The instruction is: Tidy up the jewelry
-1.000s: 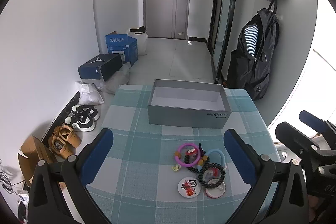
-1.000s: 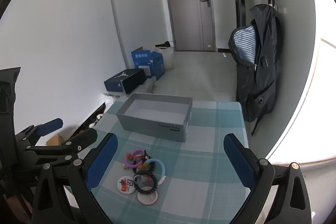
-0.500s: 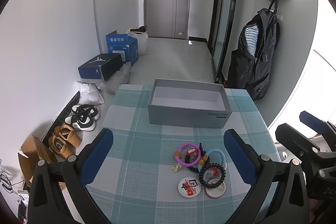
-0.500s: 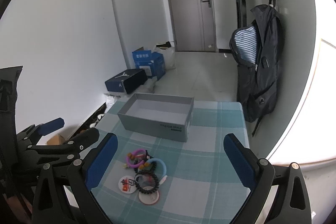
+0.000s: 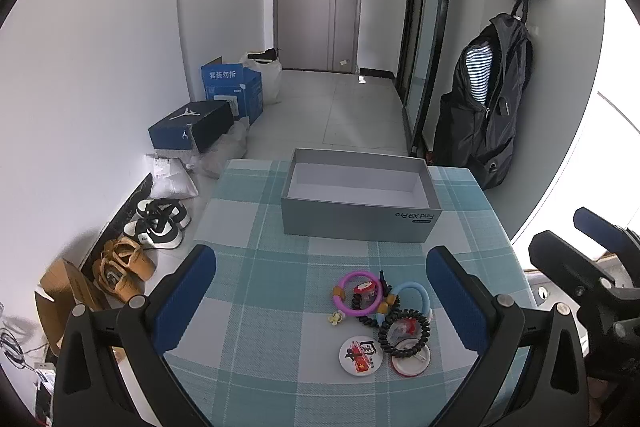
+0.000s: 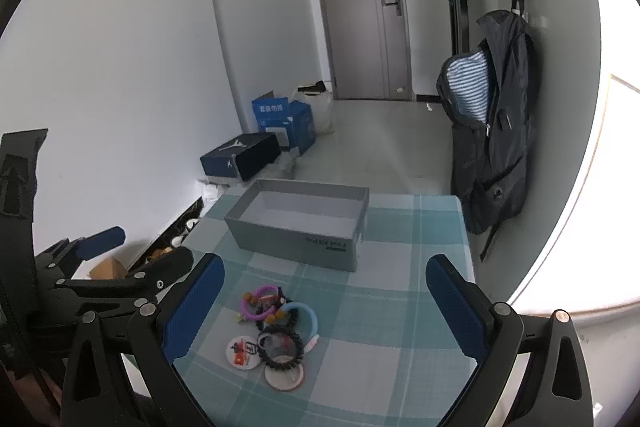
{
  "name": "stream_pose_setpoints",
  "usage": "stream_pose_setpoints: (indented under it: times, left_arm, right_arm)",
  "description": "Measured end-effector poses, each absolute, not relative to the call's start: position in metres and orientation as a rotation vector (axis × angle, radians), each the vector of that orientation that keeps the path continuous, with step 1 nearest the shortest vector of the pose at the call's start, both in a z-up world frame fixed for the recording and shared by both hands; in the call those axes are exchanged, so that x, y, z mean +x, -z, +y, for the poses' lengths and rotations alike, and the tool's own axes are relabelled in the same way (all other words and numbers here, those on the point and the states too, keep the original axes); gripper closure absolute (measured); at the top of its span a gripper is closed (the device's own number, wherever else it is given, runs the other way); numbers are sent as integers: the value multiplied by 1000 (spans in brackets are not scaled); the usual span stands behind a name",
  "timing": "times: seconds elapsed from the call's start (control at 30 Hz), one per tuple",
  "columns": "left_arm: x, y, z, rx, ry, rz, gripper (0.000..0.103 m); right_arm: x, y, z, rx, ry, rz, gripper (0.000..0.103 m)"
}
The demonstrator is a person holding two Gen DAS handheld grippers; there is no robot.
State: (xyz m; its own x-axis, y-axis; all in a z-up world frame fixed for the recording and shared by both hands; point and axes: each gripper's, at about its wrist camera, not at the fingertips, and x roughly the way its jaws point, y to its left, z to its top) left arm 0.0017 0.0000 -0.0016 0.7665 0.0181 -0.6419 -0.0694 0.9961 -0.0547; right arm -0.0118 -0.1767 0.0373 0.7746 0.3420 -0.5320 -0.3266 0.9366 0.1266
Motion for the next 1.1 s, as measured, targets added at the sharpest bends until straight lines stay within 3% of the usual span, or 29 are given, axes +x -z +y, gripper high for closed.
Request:
stream_pose_setpoints:
  times: [1.1]
  left_arm:
    - [3, 4, -1, -93, -28, 716, 1]
  right_arm:
    - [-11, -32, -175, 55, -444, 605, 2]
